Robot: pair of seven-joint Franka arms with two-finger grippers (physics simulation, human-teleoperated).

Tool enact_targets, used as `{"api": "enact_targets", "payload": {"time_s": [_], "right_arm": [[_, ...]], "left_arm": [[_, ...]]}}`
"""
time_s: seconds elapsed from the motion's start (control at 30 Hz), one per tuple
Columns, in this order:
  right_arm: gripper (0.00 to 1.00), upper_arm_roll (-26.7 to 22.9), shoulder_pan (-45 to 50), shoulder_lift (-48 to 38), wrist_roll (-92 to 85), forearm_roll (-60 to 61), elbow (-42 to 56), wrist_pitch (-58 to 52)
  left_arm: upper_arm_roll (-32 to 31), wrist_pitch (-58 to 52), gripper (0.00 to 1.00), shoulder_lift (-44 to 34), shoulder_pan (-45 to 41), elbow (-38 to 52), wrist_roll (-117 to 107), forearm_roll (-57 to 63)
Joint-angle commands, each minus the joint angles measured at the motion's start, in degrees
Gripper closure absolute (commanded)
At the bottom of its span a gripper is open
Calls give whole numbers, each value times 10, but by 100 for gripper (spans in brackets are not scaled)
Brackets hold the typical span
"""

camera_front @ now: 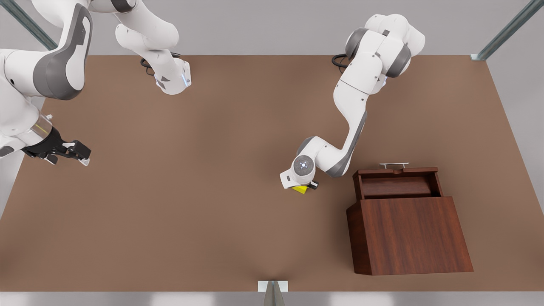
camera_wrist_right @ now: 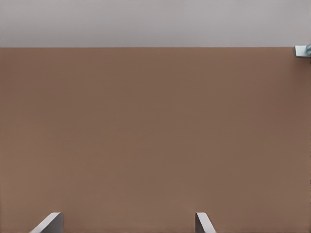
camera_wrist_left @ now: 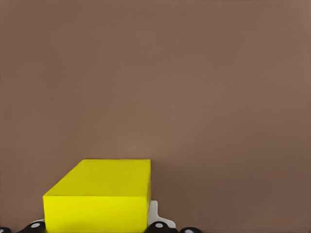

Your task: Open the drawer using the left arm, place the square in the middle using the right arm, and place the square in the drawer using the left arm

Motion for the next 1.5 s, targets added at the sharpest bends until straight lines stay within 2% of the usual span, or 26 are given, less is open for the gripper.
{"api": "enact_targets", "payload": {"time_s": [0.0,0.17,0.43,0.63,0.97,1.47], "right_arm": [[0,0,0,0,0,0,0,0],[0,0,1,0,0,0,-1,1],[0,0,0,0,0,0,-1,3],[0,0,0,0,0,0,0,4],[0,0,0,1,0,-1,0,4],[0,0,1,1,0,0,0,4]], "left_arm": [[0,0,31,0,0,0,0,-2],[0,-4,31,-11,0,4,-1,-2],[-5,-152,30,-144,1,3,3,-2],[2,-201,29,-199,4,4,24,-4],[146,-247,30,-232,3,-1,34,-49],[255,-254,29,-208,11,-5,43,-43]]}}
